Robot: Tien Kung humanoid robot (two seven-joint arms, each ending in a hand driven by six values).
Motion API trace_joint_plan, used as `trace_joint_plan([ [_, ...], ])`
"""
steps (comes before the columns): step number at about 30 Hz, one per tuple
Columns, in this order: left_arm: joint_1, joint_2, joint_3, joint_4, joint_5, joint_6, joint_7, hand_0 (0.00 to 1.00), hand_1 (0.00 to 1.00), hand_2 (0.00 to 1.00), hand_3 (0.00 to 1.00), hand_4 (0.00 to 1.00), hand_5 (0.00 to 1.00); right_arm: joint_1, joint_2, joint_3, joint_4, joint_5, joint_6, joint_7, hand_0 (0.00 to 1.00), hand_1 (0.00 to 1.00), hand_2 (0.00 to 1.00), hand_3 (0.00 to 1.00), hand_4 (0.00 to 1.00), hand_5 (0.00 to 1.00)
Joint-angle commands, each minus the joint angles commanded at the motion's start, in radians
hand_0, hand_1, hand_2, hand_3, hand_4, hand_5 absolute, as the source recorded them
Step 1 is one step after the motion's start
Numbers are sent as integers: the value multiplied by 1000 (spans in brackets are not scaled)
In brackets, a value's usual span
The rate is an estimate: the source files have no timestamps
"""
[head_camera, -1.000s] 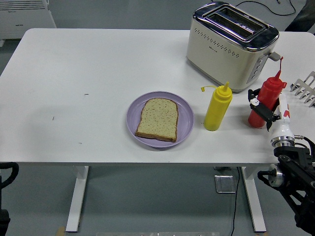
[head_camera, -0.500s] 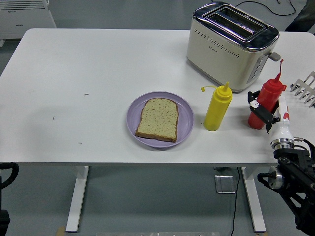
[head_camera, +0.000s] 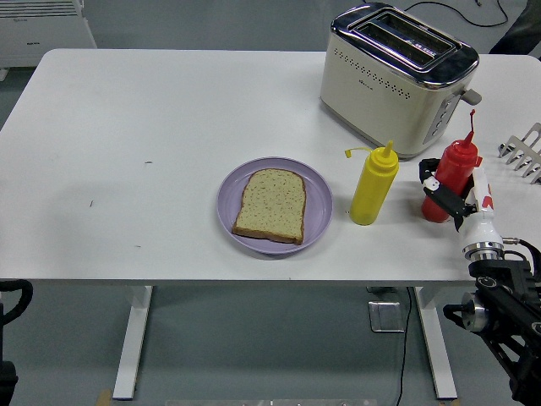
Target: Pick up the cup,pour liquid into bread,place the cup on the desk
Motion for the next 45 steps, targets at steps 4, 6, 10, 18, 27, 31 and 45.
trace_joint_plan([
  [4, 0, 0, 1, 0, 0, 0, 0, 721, 735, 729, 665, 637, 998, -6, -1, 6, 0, -6, -8, 3, 601, 623, 614, 794, 776, 170],
  [6, 1, 0, 1, 0, 0, 0, 0, 721, 735, 729, 665, 638, 998, -10, -3, 9, 2, -11, -11, 3, 648, 654, 660, 836, 784, 164],
  [10, 1, 0, 1, 0, 0, 0, 0, 721, 735, 729, 665, 638, 998, -16, -6, 13, 8, -14, -19, 4, 648, 654, 660, 836, 784, 164],
  [18, -1, 1, -1, -1, -1, 0, 0, 720, 735, 729, 665, 639, 998, -32, -15, 24, 25, -22, -28, 12, 693, 677, 689, 852, 791, 154],
  [27, -3, 1, -2, -1, -1, 0, -1, 720, 735, 728, 665, 638, 998, -51, -25, 32, 49, -51, -27, 3, 742, 712, 739, 876, 794, 155],
  [31, -3, 1, -3, -1, -1, 0, -1, 720, 735, 729, 665, 638, 998, -65, -32, 35, 67, -62, -22, -2, 780, 751, 798, 922, 797, 156],
  [45, -5, 2, -3, -1, 0, 0, -2, 720, 735, 729, 664, 639, 998, -123, -52, 74, 142, -94, 29, -26, 881, 837, 934, 998, 808, 167],
])
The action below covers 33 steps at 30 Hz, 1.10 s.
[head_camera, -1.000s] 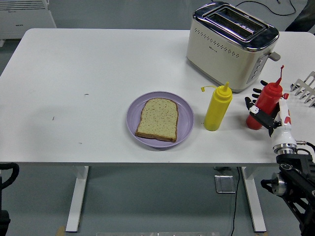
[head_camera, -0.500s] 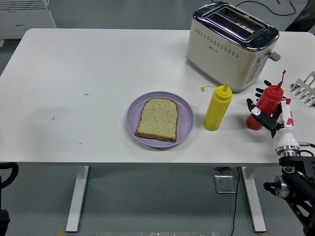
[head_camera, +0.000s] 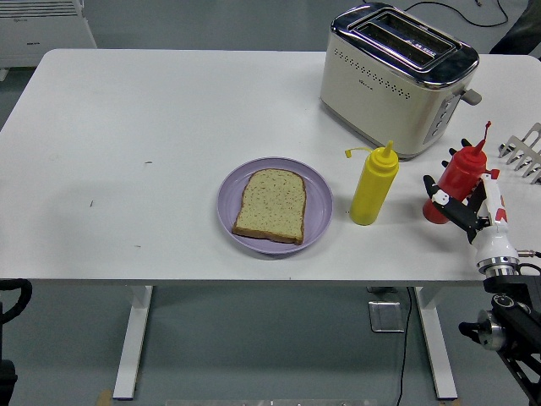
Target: Pick up the cup,pour liquid into bread,place the cup on the desk
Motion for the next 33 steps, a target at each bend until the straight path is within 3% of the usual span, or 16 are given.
trace_joint_plan([
  [11, -1, 1, 0, 0, 0, 0, 0, 721, 735, 729, 665, 640, 998, -88, -27, 66, 90, -41, 55, -20, 938, 887, 986, 998, 824, 175],
  [33, -5, 6, 8, -1, 0, 0, 0, 721, 735, 729, 664, 638, 998, -322, -84, 216, 290, -39, 43, -19, 937, 902, 987, 998, 851, 204],
])
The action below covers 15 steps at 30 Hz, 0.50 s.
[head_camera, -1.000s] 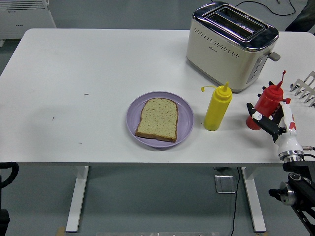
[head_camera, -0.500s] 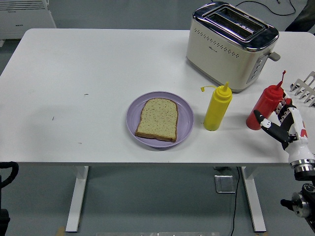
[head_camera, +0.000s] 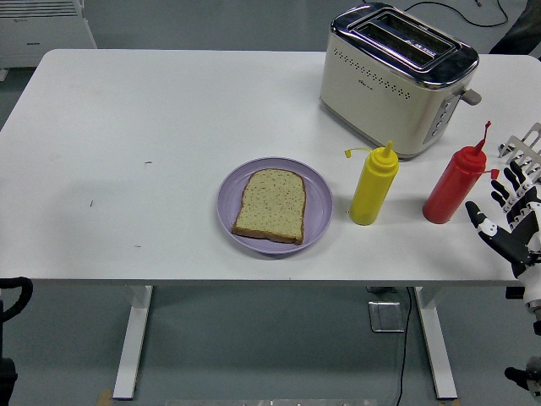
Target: Pick up the cup,pour liquid into bread,place the cup on the desk
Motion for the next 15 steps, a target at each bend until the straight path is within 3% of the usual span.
trace_joint_plan([
  [5, 0, 1, 3, 0, 0, 0, 0, 721, 735, 729, 664, 638, 998, -49, -2, 45, 28, 48, -19, 19, 937, 902, 987, 998, 851, 204],
  [6, 0, 2, 4, 0, 0, 0, 0, 720, 735, 729, 664, 639, 998, -52, -2, 49, 29, 54, -20, 20, 864, 840, 915, 968, 834, 205],
  [9, 1, 2, 6, 0, 0, 0, 0, 720, 735, 729, 664, 639, 998, -69, 1, 91, 45, 157, -30, 19, 864, 840, 915, 968, 834, 205],
  [11, 1, 2, 7, 0, 0, 0, 1, 720, 735, 729, 664, 639, 998, -74, 3, 120, 61, 226, -13, 13, 864, 840, 915, 968, 834, 205],
  [12, 2, 2, 7, 0, 0, 0, 1, 721, 735, 729, 664, 639, 998, -75, 3, 135, 69, 262, -2, 13, 810, 782, 824, 864, 705, 108],
  [15, 3, 1, 8, 0, 0, 0, 1, 721, 735, 729, 664, 639, 998, -73, 3, 172, 96, 380, 32, 9, 810, 782, 824, 864, 705, 108],
])
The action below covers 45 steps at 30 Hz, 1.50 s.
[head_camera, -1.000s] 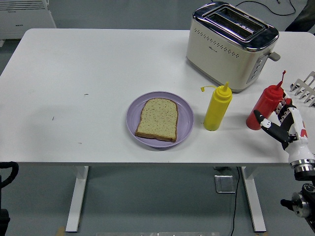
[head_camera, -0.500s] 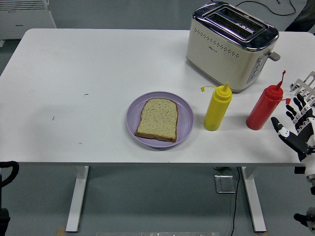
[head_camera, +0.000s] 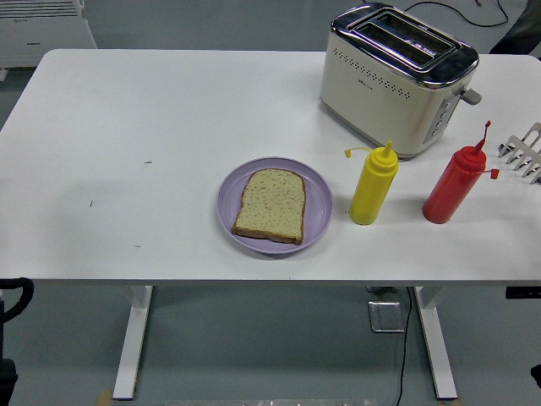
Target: Pick up the cup,pour liquid into bread,place the cup on the desk
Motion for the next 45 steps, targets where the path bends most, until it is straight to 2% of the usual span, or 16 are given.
trace_joint_plan([
  [2, 0, 0, 1, 0, 0, 0, 0, 721, 735, 729, 664, 639, 998, 4, 1, 16, 10, 60, 21, -5, 810, 782, 824, 864, 705, 108],
  [3, 0, 0, 1, 0, 0, 0, 0, 721, 735, 729, 665, 639, 998, 6, 1, 20, 12, 87, 28, -6, 794, 749, 782, 825, 624, 177],
  [5, 0, 0, 1, 0, 0, 0, 0, 721, 735, 729, 665, 639, 998, 17, 4, 37, 14, 171, 64, -15, 794, 749, 782, 825, 624, 177],
  [8, 1, -1, 2, 0, 0, 0, 0, 721, 735, 729, 665, 639, 998, 35, 5, 49, 2, 265, 92, -30, 794, 749, 782, 825, 624, 177],
  [9, 1, -1, 2, 0, 0, 0, -1, 720, 735, 729, 665, 639, 998, 40, 5, 52, -1, 279, 98, -33, 786, 746, 770, 819, 601, 224],
  [12, 3, -2, 0, 1, -1, 0, 0, 720, 735, 729, 665, 639, 998, 72, 10, 71, -19, 323, 132, -62, 786, 746, 770, 819, 601, 224],
  [14, 3, -2, 0, 1, -1, 0, 0, 720, 735, 729, 665, 639, 998, 86, 13, 81, -27, 328, 141, -75, 786, 746, 770, 819, 601, 224],
  [15, 3, -2, 0, 1, -1, 0, 0, 721, 735, 729, 665, 639, 998, 94, 15, 88, -32, 327, 146, -85, 783, 744, 769, 816, 596, 296],
  [20, 3, -2, -2, 0, -1, 0, -2, 721, 735, 729, 665, 639, 998, 135, 35, 122, -68, 296, 166, -134, 783, 744, 769, 816, 596, 296],
  [21, 2, -2, -3, 0, -1, 0, -3, 721, 735, 729, 664, 639, 998, 143, 38, 128, -77, 291, 172, -139, 785, 745, 768, 815, 602, 351],
  [30, 1, -3, -6, 0, -1, 0, -2, 721, 735, 729, 664, 639, 998, 180, 63, 150, -120, 252, 181, -159, 786, 746, 769, 813, 601, 375],
  [33, 0, -2, -7, -1, 0, 0, -1, 721, 735, 729, 665, 638, 998, 183, 66, 152, -124, 251, 182, -159, 783, 746, 769, 814, 608, 401],
  [45, -1, -3, -8, 0, -1, 0, -2, 721, 735, 729, 665, 638, 998, 186, 71, 144, -128, 240, 182, -160, 783, 746, 770, 811, 615, 405],
])
